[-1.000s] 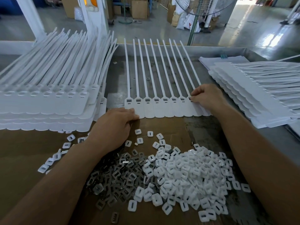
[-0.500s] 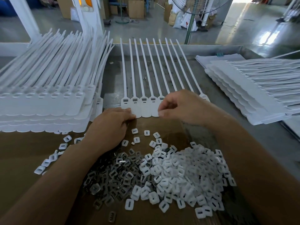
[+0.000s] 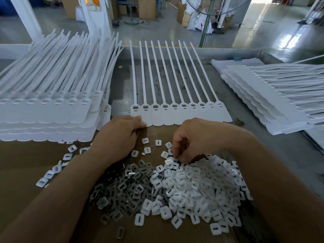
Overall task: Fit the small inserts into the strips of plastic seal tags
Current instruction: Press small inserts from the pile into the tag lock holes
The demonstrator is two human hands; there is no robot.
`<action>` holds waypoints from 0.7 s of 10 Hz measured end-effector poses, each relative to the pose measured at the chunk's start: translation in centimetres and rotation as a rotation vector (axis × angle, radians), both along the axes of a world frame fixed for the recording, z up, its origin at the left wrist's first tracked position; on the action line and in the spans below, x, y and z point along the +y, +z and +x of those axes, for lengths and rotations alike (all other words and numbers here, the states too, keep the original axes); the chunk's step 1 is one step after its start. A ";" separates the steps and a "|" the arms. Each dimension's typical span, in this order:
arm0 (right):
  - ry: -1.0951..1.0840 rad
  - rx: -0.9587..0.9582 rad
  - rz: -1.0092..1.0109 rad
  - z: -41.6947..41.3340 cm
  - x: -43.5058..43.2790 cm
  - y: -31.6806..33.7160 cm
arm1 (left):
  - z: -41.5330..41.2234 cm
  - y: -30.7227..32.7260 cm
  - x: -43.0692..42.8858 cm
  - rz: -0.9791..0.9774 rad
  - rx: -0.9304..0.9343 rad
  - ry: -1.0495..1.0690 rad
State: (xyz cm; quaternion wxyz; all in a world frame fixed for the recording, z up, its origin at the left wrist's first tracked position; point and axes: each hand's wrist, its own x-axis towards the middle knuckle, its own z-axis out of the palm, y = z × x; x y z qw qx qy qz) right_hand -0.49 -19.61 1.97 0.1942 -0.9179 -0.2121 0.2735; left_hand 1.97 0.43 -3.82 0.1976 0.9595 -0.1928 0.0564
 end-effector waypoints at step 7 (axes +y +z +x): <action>-0.049 -0.014 0.122 0.5 -1.5 0.4 | -0.2 0.2 0.0 0.016 0.013 0.003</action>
